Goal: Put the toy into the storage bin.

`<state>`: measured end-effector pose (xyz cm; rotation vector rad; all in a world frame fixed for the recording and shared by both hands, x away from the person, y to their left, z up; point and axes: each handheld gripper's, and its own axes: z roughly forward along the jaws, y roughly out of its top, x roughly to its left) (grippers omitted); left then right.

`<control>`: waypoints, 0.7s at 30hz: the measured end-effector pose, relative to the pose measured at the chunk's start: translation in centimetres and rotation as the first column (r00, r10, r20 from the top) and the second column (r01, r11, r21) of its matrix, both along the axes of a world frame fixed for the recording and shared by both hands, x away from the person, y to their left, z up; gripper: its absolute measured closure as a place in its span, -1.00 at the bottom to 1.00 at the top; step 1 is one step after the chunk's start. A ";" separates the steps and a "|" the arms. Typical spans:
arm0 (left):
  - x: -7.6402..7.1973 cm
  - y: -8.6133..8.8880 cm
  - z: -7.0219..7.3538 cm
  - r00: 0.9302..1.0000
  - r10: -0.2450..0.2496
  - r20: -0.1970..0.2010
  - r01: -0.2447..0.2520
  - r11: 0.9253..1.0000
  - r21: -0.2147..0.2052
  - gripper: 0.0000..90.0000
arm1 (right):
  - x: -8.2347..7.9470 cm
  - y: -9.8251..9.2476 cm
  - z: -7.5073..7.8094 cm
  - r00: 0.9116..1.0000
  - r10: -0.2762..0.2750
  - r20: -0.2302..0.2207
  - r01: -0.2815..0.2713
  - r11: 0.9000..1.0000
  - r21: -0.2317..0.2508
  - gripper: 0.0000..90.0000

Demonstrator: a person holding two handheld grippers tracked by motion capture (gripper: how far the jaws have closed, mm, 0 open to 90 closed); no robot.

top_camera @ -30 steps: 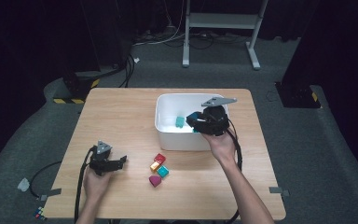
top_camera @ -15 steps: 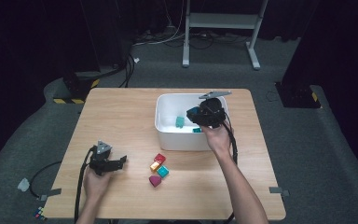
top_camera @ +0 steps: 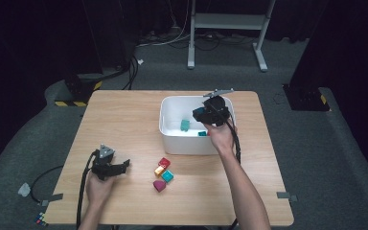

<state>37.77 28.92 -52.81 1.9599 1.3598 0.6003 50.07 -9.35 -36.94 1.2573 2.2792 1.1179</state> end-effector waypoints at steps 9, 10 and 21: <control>0.0 0.0 0.0 1.000 0.000 0.000 0.000 1.000 0.000 -0.51 | 1.0 0.1 -1.0 0.998 -0.027 -0.049 0.026 0.999 -0.019 0.19; 0.0 0.0 0.0 1.000 0.000 0.000 0.000 1.000 -0.002 -0.51 | 1.1 0.1 -1.0 0.998 -0.023 -0.053 0.022 1.000 -0.018 0.14; 0.0 0.0 0.0 1.000 0.000 0.000 0.000 1.000 -0.001 -0.51 | -0.4 -1.1 0.3 1.000 -0.020 0.003 0.020 0.999 0.036 -0.03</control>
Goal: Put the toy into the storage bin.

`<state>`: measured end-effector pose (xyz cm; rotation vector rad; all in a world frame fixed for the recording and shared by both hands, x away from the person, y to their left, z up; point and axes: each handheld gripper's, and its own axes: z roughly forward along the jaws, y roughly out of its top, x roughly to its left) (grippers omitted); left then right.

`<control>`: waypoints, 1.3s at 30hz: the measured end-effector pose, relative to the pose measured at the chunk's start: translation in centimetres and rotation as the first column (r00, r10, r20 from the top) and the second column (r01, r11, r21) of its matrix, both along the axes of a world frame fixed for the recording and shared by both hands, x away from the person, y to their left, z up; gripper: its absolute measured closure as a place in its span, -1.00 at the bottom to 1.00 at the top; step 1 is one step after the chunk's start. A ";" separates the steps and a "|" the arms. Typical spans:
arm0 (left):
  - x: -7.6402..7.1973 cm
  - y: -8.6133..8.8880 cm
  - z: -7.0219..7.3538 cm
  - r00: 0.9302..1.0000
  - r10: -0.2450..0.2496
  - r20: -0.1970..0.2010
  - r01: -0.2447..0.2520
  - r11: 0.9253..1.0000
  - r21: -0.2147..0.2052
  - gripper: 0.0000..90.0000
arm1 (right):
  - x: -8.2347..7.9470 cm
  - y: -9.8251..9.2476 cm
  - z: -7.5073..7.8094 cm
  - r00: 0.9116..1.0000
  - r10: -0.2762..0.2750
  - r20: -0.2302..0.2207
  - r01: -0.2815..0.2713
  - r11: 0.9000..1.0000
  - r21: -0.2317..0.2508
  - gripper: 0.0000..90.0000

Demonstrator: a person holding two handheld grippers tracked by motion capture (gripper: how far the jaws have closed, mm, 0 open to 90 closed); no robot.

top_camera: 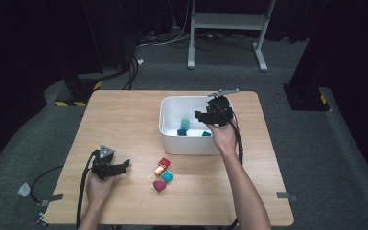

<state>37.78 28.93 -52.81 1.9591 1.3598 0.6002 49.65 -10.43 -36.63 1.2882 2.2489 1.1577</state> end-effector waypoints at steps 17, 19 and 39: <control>0.1 -0.1 0.0 1.000 -0.030 -0.003 0.030 1.000 -0.002 -0.54 | -6.8 -1.9 0.6 0.984 0.108 0.140 -0.113 0.993 0.028 -0.05; 0.1 -0.1 0.0 1.000 -0.030 -0.002 0.030 1.000 0.000 -0.54 | -7.6 -2.4 0.2 0.983 0.116 0.143 -0.121 0.992 0.028 -0.05; -0.3 -0.4 1.3 0.999 -0.009 -0.039 0.007 0.999 -0.036 -0.60 | -13.0 -6.5 -10.6 0.996 0.052 0.069 -0.059 0.993 0.102 -0.04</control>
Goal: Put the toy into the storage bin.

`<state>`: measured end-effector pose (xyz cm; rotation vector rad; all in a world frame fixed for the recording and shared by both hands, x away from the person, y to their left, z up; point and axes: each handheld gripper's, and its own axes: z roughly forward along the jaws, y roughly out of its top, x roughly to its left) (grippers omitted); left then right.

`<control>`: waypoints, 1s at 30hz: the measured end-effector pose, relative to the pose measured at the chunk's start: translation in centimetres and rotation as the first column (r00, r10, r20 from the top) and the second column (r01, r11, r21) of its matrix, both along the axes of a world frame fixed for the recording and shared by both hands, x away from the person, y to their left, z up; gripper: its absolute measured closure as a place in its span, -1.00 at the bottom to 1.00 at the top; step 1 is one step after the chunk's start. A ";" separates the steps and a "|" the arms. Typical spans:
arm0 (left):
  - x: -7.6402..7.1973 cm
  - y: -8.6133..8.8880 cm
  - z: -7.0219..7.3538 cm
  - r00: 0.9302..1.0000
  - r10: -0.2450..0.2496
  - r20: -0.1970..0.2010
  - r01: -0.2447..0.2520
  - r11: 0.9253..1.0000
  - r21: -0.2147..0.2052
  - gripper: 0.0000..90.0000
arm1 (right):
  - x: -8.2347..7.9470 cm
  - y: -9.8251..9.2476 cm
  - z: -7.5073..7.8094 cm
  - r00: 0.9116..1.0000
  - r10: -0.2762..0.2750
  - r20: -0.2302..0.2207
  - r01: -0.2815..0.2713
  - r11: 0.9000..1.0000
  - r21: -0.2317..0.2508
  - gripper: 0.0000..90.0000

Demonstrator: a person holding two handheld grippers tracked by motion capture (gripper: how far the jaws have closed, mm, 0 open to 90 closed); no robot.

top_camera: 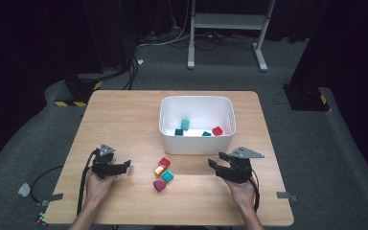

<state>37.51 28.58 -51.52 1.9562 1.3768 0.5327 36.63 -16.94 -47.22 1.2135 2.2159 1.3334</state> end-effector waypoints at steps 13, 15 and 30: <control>-2.6 -1.6 2.1 0.992 -0.113 0.050 0.116 0.991 -0.068 -0.67 | 1.2 0.0 -3.4 0.996 -0.090 -0.017 0.087 0.987 -0.133 -0.06; -3.0 -2.0 2.2 0.990 -0.134 0.052 0.138 0.987 -0.079 -0.66 | 1.4 0.0 -3.6 0.995 -0.093 -0.020 0.090 0.986 -0.143 -0.08; -4.1 -6.4 2.1 0.954 -0.288 0.081 0.292 0.955 -0.053 -0.45 | 2.6 0.6 -5.1 0.989 -0.139 -0.051 0.125 0.969 -0.215 -0.20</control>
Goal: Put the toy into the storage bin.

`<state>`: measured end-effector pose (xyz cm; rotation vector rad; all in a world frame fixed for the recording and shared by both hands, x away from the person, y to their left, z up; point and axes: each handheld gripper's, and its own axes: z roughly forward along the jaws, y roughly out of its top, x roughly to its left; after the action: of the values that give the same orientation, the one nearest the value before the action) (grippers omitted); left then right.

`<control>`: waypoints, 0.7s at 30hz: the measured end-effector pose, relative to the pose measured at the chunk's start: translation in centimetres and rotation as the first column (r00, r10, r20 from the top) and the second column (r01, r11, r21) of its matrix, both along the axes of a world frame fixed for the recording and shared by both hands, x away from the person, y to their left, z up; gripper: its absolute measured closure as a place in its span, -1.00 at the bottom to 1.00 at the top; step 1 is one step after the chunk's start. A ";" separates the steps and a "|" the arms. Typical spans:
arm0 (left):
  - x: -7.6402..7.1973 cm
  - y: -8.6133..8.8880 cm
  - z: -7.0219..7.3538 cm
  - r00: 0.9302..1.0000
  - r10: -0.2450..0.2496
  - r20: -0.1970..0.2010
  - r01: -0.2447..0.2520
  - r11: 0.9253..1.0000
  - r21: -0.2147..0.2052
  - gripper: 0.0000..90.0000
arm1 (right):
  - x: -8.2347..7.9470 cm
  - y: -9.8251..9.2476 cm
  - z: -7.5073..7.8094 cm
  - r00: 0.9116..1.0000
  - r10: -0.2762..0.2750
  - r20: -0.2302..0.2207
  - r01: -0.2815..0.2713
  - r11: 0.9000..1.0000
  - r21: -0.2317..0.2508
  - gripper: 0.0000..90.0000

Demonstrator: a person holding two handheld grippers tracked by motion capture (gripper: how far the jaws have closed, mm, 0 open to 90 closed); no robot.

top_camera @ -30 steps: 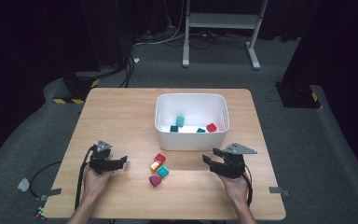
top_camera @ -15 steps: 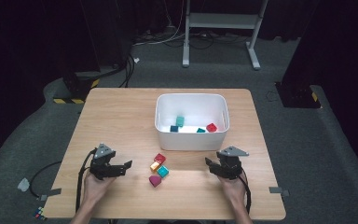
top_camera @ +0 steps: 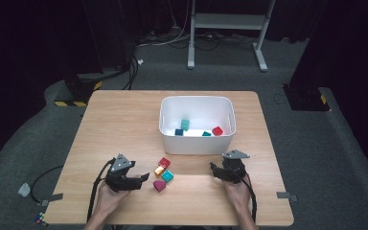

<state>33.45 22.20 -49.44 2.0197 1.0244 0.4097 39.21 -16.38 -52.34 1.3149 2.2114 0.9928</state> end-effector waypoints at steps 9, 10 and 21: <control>0.7 -1.9 -0.3 0.999 -0.034 -0.002 0.034 0.999 0.025 -0.28 | -0.1 0.3 0.0 1.000 -0.008 0.007 0.009 0.999 -0.036 -0.24; 0.9 -2.2 -0.4 1.000 -0.030 -0.002 0.030 0.999 0.023 -0.26 | -0.1 0.4 0.0 1.000 -0.009 0.009 0.009 0.999 -0.042 -0.25; 1.2 -3.9 -0.7 0.997 -0.079 0.026 0.077 0.996 0.054 0.08 | -0.1 0.4 0.0 1.000 -0.007 0.008 0.008 0.999 -0.040 -0.25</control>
<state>34.67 18.34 -50.09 2.0877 0.9230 0.4267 39.10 -15.96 -52.37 1.2983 2.2072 0.9442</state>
